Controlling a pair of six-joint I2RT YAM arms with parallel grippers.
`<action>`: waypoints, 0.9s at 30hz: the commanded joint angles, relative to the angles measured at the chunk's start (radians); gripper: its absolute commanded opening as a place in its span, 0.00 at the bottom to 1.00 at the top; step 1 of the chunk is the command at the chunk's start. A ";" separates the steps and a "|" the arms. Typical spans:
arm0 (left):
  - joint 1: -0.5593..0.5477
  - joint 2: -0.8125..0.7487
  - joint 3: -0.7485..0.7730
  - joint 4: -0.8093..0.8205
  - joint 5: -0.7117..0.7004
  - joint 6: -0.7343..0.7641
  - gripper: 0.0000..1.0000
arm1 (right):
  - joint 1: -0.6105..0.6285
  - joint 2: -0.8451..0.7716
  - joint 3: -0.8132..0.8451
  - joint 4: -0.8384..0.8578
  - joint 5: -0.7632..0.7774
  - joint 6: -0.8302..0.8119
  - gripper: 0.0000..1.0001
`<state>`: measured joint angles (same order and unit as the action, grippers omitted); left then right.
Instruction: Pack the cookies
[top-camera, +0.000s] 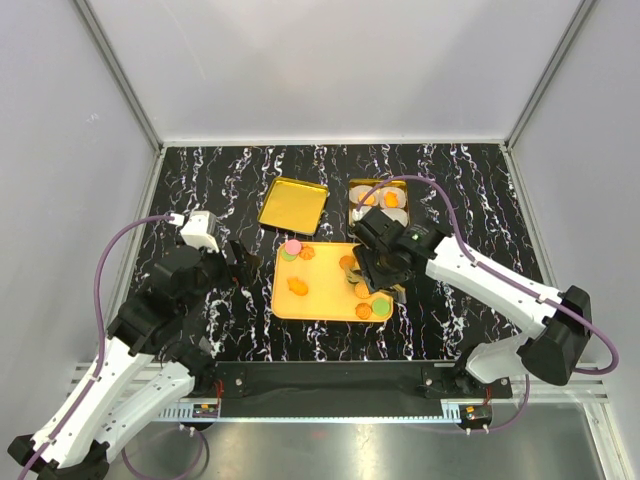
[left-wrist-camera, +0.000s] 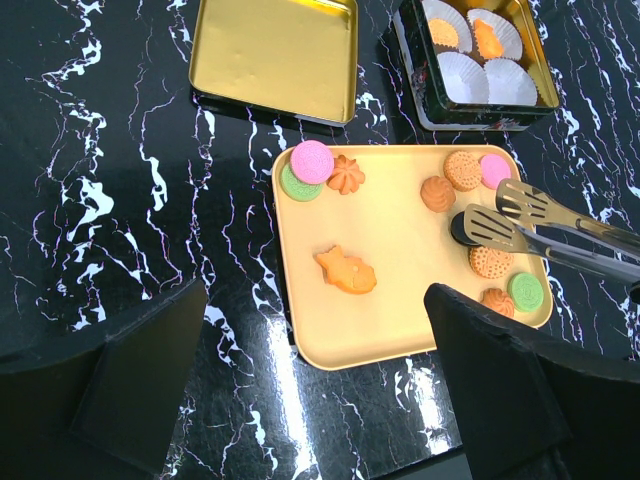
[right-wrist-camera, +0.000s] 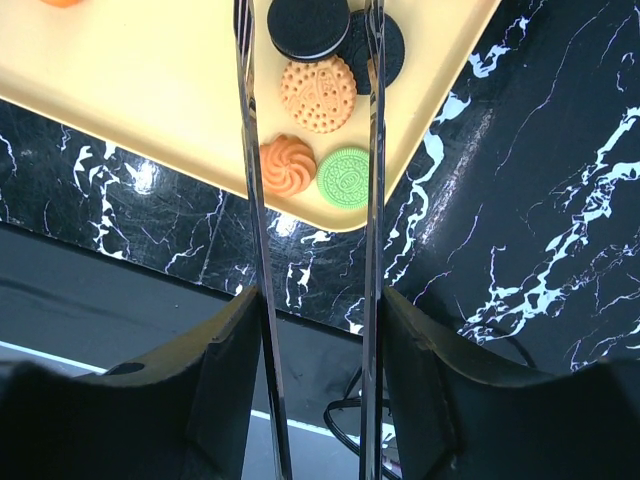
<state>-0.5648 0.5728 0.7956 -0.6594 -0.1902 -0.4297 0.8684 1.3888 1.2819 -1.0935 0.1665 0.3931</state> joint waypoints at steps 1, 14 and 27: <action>-0.004 -0.002 0.001 0.035 0.006 0.006 0.99 | 0.014 -0.007 -0.007 0.026 0.010 0.010 0.56; -0.004 0.002 -0.002 0.037 0.006 0.005 0.99 | 0.018 0.042 -0.032 0.066 0.001 -0.002 0.55; -0.004 0.001 0.001 0.038 0.011 0.008 0.99 | 0.018 0.059 -0.027 0.052 0.007 -0.014 0.54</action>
<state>-0.5648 0.5728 0.7956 -0.6594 -0.1902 -0.4297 0.8753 1.4425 1.2469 -1.0515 0.1650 0.3889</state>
